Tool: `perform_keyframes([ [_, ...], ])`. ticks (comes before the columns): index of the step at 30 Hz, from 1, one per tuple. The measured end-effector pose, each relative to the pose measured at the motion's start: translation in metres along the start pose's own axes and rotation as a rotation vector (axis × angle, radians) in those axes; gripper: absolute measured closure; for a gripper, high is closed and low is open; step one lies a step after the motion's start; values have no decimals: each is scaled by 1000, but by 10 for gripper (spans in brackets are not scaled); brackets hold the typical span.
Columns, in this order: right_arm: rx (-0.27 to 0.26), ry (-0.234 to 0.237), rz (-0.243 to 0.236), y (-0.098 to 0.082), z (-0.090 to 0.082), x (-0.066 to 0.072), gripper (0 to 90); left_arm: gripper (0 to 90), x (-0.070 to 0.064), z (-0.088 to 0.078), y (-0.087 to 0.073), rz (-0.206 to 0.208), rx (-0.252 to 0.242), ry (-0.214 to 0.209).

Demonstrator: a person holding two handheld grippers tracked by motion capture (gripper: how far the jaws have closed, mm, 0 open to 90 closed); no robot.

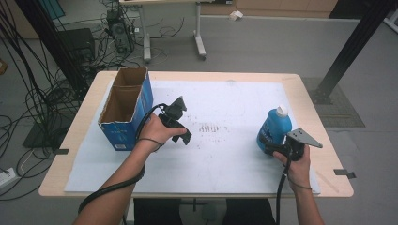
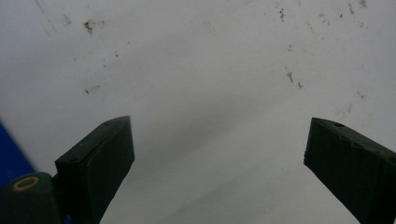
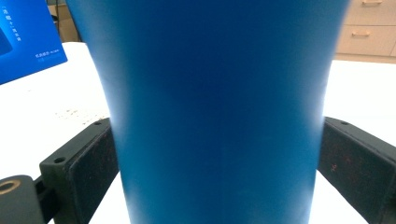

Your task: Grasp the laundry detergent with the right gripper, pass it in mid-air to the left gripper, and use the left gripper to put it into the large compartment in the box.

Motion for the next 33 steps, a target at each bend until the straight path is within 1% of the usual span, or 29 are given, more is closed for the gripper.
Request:
perform_keyframes([
  [33, -6, -1, 2, 0, -2, -2, 41, 88, -3, 0, 0, 3, 6, 11],
])
Point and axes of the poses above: each handheld gripper's, and its own axes: z roughly forward along the jaws, y roughly out of its top, x roughly to its left, the point moved 9 cm from there along z, roughly forward along the jaws, and after that the axes turned 11 degrees about -y, right-handed, at the moved point
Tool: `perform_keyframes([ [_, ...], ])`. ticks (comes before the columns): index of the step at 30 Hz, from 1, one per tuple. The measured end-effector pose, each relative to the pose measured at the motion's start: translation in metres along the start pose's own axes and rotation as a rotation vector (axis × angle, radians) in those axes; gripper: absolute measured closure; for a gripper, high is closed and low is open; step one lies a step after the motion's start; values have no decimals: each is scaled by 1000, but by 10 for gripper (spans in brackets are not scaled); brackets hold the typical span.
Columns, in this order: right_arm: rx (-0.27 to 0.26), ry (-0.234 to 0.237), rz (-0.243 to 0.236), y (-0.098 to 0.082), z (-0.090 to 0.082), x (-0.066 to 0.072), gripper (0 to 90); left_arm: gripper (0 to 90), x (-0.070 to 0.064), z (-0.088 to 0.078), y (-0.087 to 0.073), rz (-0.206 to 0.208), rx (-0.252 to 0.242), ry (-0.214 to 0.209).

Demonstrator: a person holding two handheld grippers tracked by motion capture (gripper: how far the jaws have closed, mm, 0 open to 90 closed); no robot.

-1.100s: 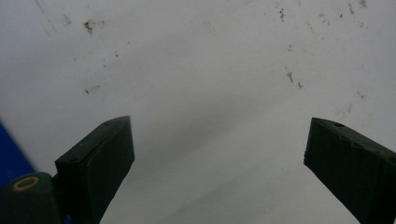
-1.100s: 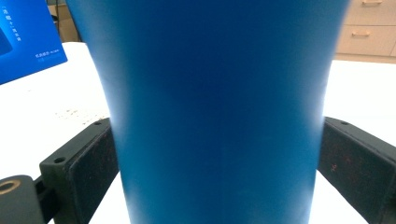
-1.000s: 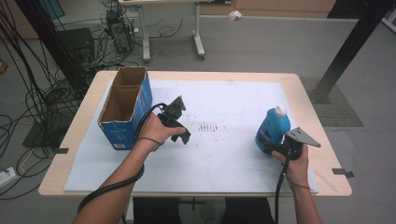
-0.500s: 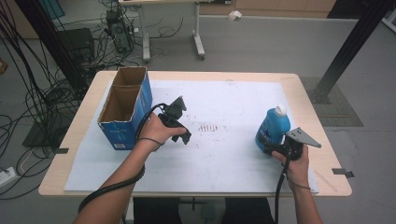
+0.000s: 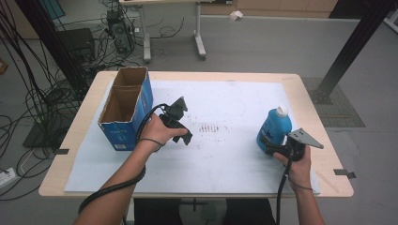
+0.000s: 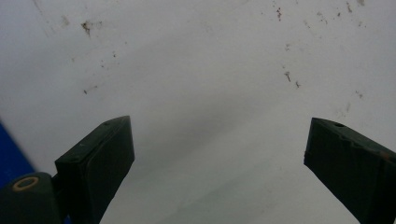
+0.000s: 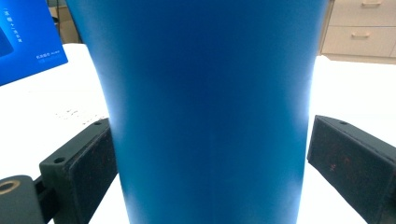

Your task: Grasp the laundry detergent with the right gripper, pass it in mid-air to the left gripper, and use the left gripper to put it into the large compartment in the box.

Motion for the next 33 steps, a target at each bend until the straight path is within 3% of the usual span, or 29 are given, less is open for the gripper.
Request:
perform_keyframes([
  [25, -3, -2, 6, 1, 0, 0, 41, 88, -1, -2, 0, 9, -1, 6],
  [33, -7, -2, 8, 3, 0, 0, 42, 87, -5, -2, 1, 8, -5, -12],
])
Point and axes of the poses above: each handheld gripper's, and its own axes: z roughly forward along the jaws, y roughly out of its top, x roughly to its left, the point moved 9 cm from there along z, roughly forward along the jaws, and after that the axes turned 11 degrees about -y, right-handed, at the moved point
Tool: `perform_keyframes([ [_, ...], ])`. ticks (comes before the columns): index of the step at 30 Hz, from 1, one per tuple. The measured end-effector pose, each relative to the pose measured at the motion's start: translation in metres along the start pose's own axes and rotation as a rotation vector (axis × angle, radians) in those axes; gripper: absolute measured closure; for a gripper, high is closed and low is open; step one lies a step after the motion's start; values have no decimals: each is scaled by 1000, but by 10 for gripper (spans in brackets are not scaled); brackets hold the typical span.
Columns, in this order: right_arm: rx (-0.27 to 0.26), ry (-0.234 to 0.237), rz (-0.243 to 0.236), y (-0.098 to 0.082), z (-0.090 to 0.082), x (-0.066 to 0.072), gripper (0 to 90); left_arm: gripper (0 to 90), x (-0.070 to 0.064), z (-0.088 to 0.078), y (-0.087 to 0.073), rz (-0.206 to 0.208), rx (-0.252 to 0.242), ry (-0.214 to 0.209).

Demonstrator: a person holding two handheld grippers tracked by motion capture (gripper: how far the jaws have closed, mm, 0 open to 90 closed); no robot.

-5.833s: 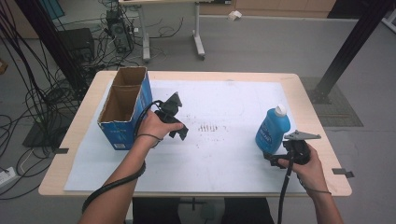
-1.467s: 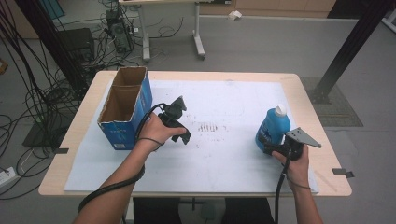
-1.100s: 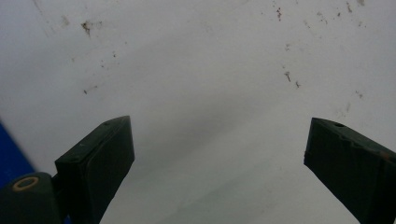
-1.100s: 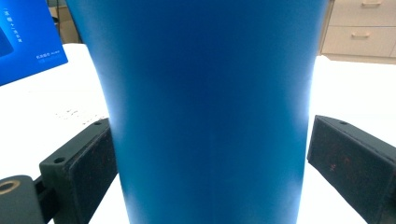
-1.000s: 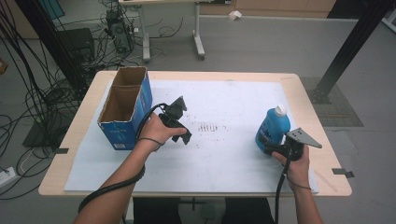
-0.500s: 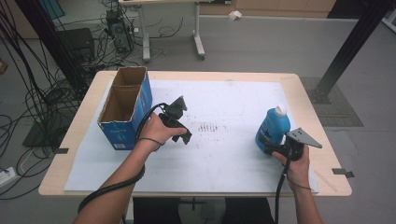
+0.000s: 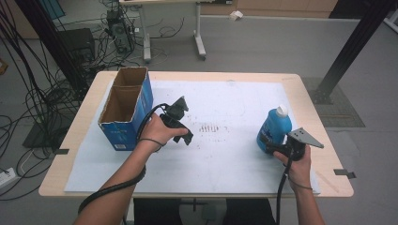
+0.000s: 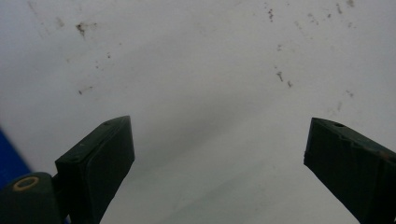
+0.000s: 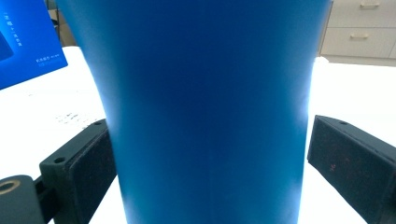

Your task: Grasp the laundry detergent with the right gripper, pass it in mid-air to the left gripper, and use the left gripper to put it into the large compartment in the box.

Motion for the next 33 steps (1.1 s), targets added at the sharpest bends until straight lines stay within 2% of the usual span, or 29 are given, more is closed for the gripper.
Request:
perform_keyframes([
  [21, -3, 3, 13, 1, 0, 2, 52, 88, 1, 0, -1, 5, 7, 3],
  [33, -5, 7, 29, 1, 1, 2, 157, 88, -1, 1, -1, 6, 5, 3],
])
Point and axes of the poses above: each handheld gripper's, and its own axes: z roughly forward along the jaws, y roughly out of its top, x roughly to its left, the point moved 9 cm from there along z, roughly forward along the jaws, and after that the axes turned 11 degrees about -y, right-handed, at the moved point
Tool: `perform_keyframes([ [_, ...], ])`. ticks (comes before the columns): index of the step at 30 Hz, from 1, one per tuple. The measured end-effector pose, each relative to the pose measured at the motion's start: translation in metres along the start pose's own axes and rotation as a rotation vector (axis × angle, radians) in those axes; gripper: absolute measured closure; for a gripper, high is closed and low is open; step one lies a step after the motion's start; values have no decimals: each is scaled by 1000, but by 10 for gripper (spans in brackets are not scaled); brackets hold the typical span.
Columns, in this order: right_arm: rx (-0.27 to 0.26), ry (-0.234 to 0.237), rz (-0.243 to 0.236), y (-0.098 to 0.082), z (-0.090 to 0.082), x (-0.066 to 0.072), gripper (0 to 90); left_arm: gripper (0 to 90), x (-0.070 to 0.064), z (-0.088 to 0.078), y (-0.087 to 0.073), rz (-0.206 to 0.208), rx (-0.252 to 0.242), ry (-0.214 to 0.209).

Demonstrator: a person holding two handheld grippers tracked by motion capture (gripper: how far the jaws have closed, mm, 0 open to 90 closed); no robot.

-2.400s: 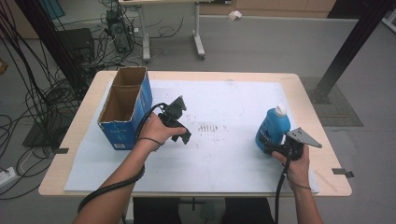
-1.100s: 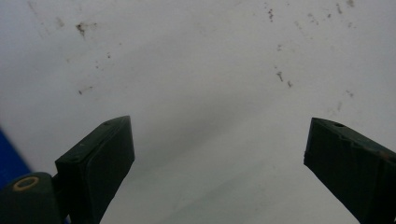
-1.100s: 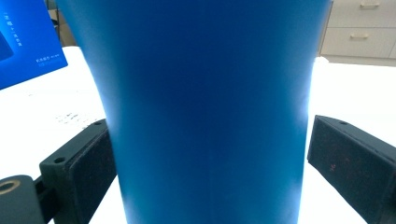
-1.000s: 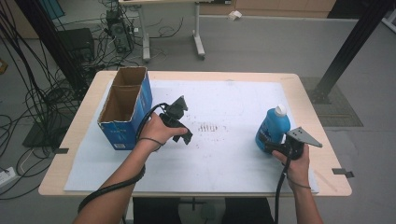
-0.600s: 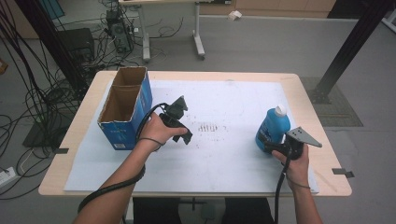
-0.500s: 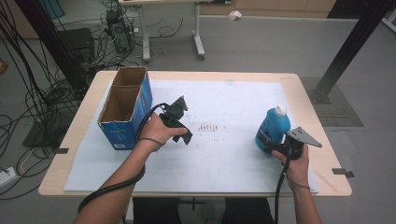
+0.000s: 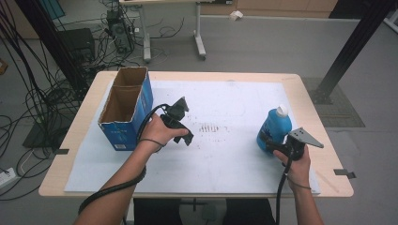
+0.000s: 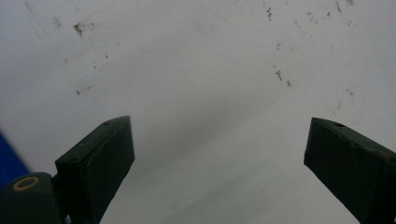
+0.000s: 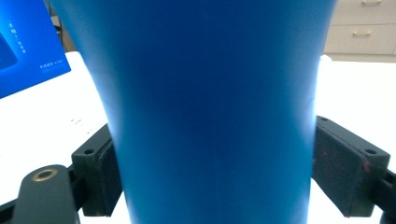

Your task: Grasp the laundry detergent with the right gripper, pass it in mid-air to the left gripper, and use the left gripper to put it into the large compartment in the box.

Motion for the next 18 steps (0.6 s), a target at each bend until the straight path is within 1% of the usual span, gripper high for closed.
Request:
perform_keyframes([
  [2, -2, 1, -3, 1, -1, 0, 187, 88, 0, 0, 1, 0, -1, 2],
  [4, -1, 1, -4, 0, -1, 0, 195, 88, -1, -1, 1, 3, -1, -2],
  [6, -3, -1, -5, 1, -1, 0, 234, 88, 0, -1, 1, 0, -3, 0],
  [8, -2, 0, -6, 1, -2, 0, 242, 88, 0, -1, 1, 4, 3, 0],
  [12, -1, -1, -14, 1, -2, 1, 276, 89, -2, 0, 1, 0, -6, 0],
  [18, -5, -4, -21, 2, -3, 2, 308, 89, -1, -1, 1, 4, -4, -3],
])
Point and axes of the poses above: each handheld gripper's, and its own axes: z roughly forward along the jaws, y roughly out of its top, x roughly to its left, the point moved 9 cm from there along z, roughly forward along the jaws, and after that the axes turned 11 degrees about -y, right-handed, at the moved point
